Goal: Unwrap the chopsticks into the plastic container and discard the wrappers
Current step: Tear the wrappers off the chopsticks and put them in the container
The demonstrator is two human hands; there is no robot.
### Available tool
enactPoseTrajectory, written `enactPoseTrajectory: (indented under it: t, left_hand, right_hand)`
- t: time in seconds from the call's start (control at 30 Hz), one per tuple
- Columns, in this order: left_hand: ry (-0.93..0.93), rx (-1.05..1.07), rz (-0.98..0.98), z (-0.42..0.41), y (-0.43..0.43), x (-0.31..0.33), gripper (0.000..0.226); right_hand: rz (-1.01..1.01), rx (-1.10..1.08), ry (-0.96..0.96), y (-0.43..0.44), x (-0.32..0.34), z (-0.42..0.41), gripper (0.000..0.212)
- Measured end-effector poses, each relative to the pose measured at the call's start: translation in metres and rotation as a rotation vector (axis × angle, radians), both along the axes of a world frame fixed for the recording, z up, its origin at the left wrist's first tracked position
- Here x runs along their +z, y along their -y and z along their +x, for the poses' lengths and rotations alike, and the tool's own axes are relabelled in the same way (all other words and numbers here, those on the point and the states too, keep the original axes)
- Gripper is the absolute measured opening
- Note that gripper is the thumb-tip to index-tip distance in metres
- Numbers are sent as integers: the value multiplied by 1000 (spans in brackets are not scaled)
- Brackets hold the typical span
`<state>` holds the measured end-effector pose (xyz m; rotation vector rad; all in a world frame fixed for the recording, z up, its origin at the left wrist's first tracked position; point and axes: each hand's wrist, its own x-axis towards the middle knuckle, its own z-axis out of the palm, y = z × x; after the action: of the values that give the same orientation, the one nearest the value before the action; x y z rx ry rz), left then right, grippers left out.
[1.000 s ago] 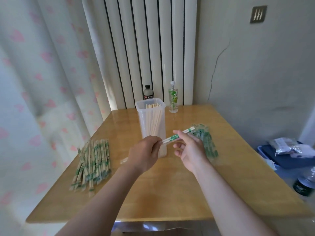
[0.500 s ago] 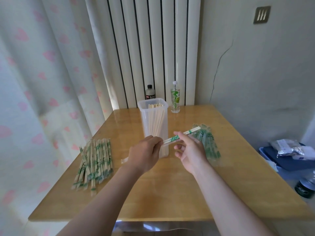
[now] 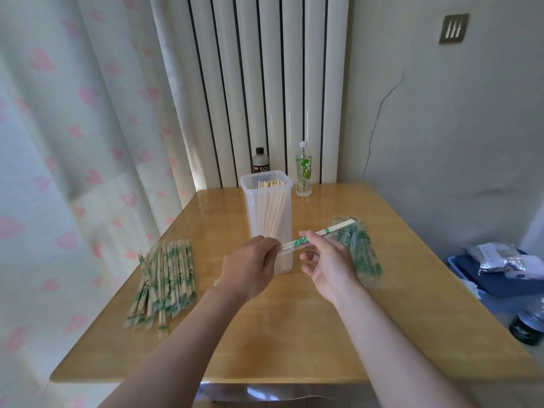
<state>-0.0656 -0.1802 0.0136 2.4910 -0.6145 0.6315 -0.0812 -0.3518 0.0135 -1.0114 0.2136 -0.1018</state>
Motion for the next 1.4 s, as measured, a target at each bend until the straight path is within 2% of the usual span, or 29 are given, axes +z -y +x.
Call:
enactPoseTrajectory:
  t: [0.07, 0.2, 0.53, 0.67, 0.77, 0.97, 1.23, 1.3, 1.4]
  left_hand:
    - [2, -7, -8, 0, 1, 0, 33]
    - [11, -13, 13, -1, -3, 1, 21]
    - [7, -8, 24, -2, -4, 1, 23]
    - [-137, -35, 69, 0, -5, 4, 23]
    - [-253, -53, 21, -1, -1, 10, 27]
    - [-148, -154, 58, -5, 13, 17, 21]
    - [-112, 42, 219, 6, -19, 27, 23]
    - [-58, 145, 148, 9, -31, 33, 19]
    - [-27, 276, -141, 11, -43, 45, 14]
  right_hand:
    - [-14, 47, -1, -5, -2, -1, 14]
    - [-30, 31, 1, -1, -1, -1, 13]
    - [-3, 2, -3, 0, -1, 0, 10]
    - [-42, -6, -2, -3, -4, 0, 10]
    - [-58, -21, -19, -3, -6, 0, 8]
    - [-22, -11, -11, -4, -5, -3, 16]
    - [116, -203, -49, 35, -4, -4, 16]
    - [138, -252, -57, 42, -4, -3, 15]
    - [95, -278, -48, 47, -7, 0, 16]
